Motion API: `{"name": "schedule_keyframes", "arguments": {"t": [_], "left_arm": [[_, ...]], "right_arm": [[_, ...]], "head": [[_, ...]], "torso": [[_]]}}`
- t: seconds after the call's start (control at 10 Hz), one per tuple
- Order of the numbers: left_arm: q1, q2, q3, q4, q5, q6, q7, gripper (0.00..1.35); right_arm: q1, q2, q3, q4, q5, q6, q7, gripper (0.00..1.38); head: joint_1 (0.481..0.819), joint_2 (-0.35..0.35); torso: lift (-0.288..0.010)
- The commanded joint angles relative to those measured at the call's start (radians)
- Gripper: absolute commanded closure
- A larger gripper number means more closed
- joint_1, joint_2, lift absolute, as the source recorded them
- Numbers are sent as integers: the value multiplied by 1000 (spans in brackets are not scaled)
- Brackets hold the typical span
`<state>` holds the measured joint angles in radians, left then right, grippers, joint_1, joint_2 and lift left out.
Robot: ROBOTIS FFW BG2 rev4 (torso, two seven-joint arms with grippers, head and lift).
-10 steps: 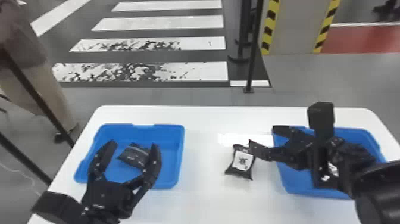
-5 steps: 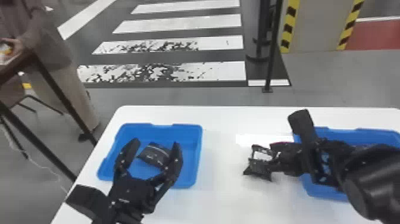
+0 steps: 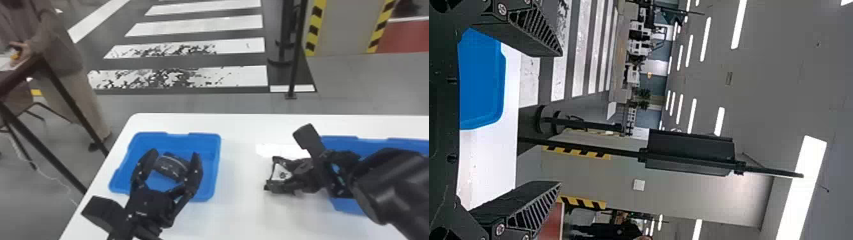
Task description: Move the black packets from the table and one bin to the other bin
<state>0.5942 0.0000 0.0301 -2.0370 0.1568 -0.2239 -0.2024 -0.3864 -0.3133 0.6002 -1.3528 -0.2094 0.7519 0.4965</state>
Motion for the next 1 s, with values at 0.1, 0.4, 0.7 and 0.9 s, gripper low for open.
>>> {"name": "schedule_keyframes", "arguments": {"t": [0.1,0.4,0.7,0.9], "left_arm": [[0,-3,2,9,17,-9,0,114],[5,-2,6,9,19,-22,0,114],[12,-2,12,9,19,-39,-2,114],[17,-3,20,9,19,-49,-2,114]], "right_arm": [[-16,-3,46,9,0,16,-16,898],[13,-4,30,-72,-14,14,-49,1227],[138,-7,-134,-322,34,-35,-72,1227],[340,25,-413,-585,158,-33,-88,1227]], "head": [[695,172],[695,189],[695,215],[695,202]], "torso": [[-110],[-110],[-110],[-110]]}}
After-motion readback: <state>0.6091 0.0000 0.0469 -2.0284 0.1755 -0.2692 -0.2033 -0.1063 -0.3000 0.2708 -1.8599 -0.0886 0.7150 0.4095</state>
